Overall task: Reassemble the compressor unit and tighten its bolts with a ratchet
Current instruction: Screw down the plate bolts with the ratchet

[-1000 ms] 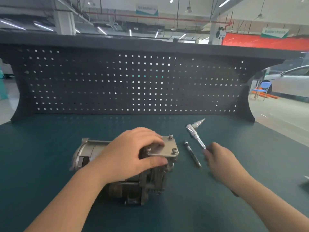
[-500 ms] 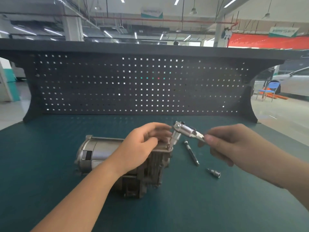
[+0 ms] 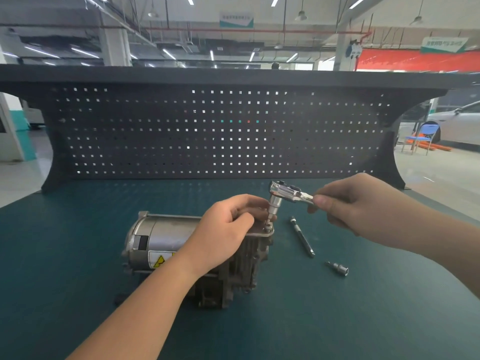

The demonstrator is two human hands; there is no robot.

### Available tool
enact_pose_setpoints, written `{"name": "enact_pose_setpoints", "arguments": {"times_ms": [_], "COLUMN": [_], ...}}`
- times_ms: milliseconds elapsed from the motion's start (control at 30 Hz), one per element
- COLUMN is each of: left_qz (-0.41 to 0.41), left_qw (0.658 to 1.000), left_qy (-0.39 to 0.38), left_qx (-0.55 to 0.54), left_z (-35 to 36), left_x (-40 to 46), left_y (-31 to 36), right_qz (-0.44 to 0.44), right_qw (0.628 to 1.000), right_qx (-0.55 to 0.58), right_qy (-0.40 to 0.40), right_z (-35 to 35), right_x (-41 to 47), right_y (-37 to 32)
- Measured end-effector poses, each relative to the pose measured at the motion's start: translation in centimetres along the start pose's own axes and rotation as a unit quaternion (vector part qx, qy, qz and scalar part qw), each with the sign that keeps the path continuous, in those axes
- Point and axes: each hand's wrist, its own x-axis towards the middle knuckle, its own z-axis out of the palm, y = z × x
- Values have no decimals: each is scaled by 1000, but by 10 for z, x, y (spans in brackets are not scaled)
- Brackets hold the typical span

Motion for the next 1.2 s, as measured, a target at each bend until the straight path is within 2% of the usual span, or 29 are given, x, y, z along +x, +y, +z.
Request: {"name": "enact_pose_setpoints", "arguments": {"times_ms": [200,567,767,833,900,933,967,1000,1067,1100,1133,1167,1200], "left_qz": [-19,-34,-13,-13,-17,-20,-22,-27,-33,-32,-30,-25,-20], "left_qw": [999,999,997,997,997,997,997,996,995,996,996,997,997], "left_qy": [-16,-12,-5,15,17,11,10,13,26,31,32,30,25], "left_qx": [-45,-36,-77,-76,-74,-72,-74,-79,-87,-83,-77,-70,-68], "left_z": [-1,3,7,11,13,14,14,13,13,13,14,15,16], "left_x": [7,4,3,5,5,5,5,5,7,7,7,8,7], "left_y": [11,12,18,18,18,18,17,17,16,15,16,15,15], "right_qz": [0,15,-24,-25,-2,13,9,-9,-74,-112,-140,-154,-140], "right_qw": [999,999,994,988,980,965,936,894,768,698,651,701,770], "right_qx": [-30,-13,-100,-128,-44,43,178,320,569,660,708,670,614], "right_qy": [-21,-39,-42,-85,-196,-260,-302,-313,-283,-254,-235,-190,-105], "right_z": [-10,-10,-11,-15,-24,-30,-36,-40,-26,-12,1,20,38], "right_x": [6,7,12,14,13,10,6,1,-16,-24,-28,-30,-31], "right_y": [-4,2,-11,-17,-17,-12,-2,4,10,15,22,24,21]}}
